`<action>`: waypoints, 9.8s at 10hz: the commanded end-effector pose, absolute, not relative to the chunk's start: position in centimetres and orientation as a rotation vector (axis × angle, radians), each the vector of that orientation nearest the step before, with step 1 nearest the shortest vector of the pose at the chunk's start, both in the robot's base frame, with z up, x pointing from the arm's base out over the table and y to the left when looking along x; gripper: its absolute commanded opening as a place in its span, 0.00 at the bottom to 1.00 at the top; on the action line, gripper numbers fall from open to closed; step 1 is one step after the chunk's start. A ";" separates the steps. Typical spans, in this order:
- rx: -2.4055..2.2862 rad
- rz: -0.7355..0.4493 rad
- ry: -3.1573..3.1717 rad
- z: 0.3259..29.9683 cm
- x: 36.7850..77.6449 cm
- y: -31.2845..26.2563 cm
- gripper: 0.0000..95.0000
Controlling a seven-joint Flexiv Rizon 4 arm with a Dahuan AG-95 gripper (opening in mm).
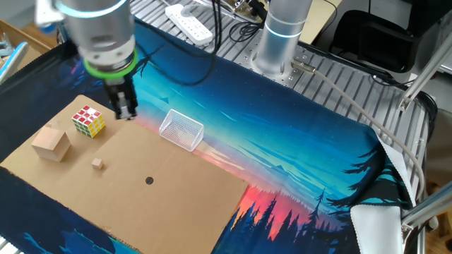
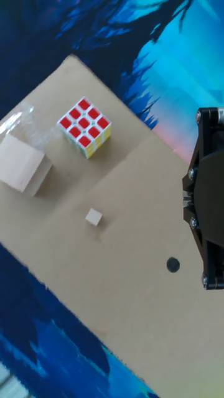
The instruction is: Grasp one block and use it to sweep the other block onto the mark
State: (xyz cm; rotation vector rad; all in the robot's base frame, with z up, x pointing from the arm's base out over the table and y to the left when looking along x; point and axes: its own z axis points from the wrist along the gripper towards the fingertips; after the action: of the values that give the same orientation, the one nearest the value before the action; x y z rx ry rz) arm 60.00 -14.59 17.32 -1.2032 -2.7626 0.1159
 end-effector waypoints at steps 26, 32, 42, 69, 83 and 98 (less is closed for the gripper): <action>-1.655 0.137 -2.680 13.1 69.9 -31.7 0.40; -1.793 0.108 -2.638 10.2 72.4 -33.8 0.40; -1.842 0.063 -2.587 7.4 72.4 -34.1 0.60; -1.804 0.049 -2.636 4.5 69.6 -33.7 0.40; -1.800 0.069 -2.581 5.4 70.6 -30.9 0.00; -1.790 0.060 -2.560 4.8 68.0 -25.9 0.00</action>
State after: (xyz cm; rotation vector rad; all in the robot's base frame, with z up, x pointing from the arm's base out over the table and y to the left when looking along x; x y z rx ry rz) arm 67.80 -25.75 4.82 -1.7935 -2.5624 0.0593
